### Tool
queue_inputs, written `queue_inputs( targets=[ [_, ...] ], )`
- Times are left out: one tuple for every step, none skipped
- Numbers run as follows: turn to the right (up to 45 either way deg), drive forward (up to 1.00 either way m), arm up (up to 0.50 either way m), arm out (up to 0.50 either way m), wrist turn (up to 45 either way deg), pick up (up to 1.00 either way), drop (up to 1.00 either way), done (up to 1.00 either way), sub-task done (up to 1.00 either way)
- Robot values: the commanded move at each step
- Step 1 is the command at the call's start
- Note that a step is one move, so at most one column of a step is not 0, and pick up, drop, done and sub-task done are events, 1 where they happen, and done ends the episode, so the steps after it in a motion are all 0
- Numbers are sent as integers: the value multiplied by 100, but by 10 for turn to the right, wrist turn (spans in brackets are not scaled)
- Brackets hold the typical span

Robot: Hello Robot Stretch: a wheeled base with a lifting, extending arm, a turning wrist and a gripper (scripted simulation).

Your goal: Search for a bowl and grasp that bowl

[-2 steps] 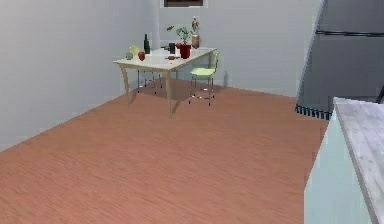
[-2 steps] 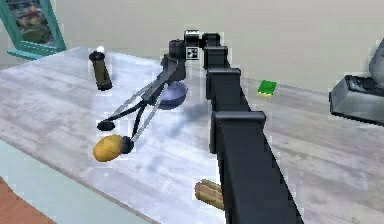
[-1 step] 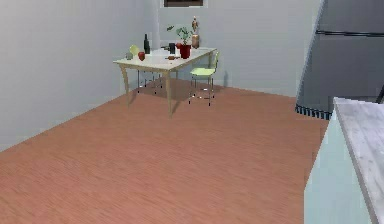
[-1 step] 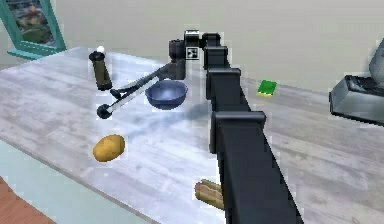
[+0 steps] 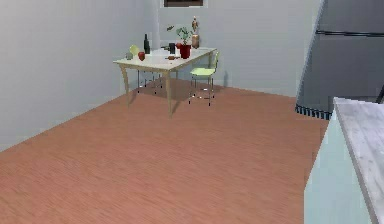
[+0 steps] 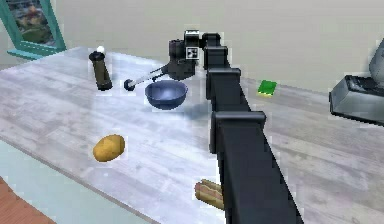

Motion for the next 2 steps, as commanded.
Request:
queue_inputs(
  targets=[
    [0,0,0,0,180,0,0,0,0],
    [0,0,-8,0,0,0,0,0,0]
  ],
)
